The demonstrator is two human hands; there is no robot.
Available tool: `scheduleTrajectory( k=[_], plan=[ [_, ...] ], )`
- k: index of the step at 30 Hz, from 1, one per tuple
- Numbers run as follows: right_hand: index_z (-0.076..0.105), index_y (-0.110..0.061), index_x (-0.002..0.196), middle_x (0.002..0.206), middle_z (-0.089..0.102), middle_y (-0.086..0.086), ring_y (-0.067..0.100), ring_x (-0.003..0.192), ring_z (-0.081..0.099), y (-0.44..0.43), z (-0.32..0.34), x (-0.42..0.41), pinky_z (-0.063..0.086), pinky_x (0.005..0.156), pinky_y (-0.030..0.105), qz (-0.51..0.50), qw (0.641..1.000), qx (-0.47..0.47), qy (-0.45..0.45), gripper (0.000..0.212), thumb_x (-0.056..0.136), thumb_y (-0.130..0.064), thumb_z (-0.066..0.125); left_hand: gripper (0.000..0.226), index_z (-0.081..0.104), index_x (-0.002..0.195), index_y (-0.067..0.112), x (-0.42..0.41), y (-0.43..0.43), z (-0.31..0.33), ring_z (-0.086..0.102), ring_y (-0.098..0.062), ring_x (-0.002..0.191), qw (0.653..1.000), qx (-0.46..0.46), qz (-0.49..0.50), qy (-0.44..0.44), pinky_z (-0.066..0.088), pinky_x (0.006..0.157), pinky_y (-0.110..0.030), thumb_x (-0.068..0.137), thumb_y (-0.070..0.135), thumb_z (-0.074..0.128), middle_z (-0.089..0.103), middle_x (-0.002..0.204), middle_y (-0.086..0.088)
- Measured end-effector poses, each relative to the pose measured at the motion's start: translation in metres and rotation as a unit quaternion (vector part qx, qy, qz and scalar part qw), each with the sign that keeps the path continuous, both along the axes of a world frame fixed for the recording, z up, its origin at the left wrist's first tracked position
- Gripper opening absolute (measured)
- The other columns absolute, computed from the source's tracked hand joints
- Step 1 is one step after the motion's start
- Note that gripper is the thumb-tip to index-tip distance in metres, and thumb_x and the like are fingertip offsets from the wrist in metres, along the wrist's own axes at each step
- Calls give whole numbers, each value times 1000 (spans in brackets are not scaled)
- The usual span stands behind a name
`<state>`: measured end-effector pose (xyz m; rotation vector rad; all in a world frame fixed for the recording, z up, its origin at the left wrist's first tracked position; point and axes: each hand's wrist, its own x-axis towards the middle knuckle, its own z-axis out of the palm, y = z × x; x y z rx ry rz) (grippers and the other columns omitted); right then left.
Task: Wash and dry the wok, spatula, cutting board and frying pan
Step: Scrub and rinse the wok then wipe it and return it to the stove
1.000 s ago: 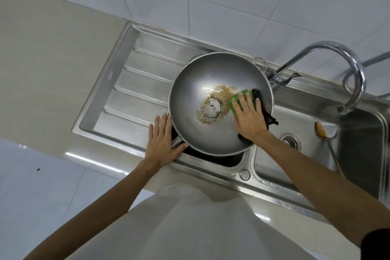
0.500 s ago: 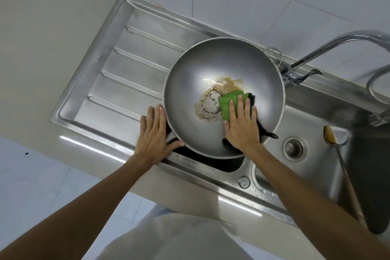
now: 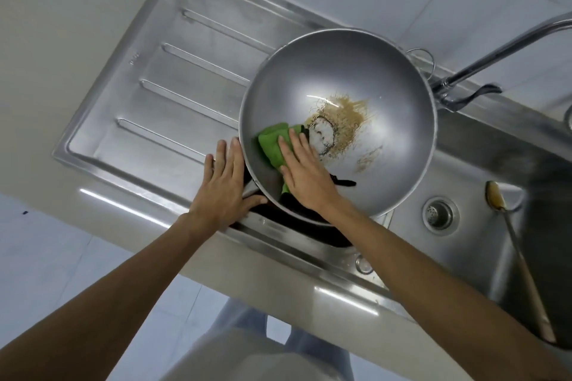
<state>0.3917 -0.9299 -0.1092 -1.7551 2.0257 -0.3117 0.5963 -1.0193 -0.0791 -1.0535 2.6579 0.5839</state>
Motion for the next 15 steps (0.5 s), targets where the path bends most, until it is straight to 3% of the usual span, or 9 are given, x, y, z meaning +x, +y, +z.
scheduleTrajectory(
  k=[5,8,10,12,15],
  plan=[
    [-1,-13,160,167,1,20,40,154,2,-24,-1,-134,11,123,58,-97,958,-28,270,73,101,-26,42,111,-34,150,16,-2,-1,0,-31,-31,147,1000,19,9,10,-10,121,-50,84,87,21,-25,165,-10],
    [2,-13,160,167,2,17,38,154,4,-36,15,-182,6,123,59,-147,933,-29,328,85,97,-29,57,112,-42,145,17,-9,4,1,-37,-32,144,999,26,23,-3,-15,120,-54,84,84,23,-40,157,-7],
    [6,-12,160,167,5,19,40,153,5,-44,15,-168,7,123,59,-201,935,-38,289,84,96,-26,59,112,-46,142,17,-13,4,2,-40,-32,142,999,31,25,-17,-17,119,-54,82,85,19,-46,152,-6],
    [10,-9,160,166,6,22,43,152,6,-56,12,-130,10,123,60,-263,940,-53,209,72,100,-24,48,112,-46,142,16,-13,3,2,-41,-32,141,999,29,24,-23,-20,117,-53,78,87,14,-47,152,-7],
    [17,-8,159,167,4,20,41,153,1,-62,8,-48,10,123,59,-215,974,-61,33,65,101,-21,42,116,-38,147,10,-14,6,3,-35,-37,144,999,18,29,-22,-15,118,-54,84,82,27,-37,158,-11]
  ],
)
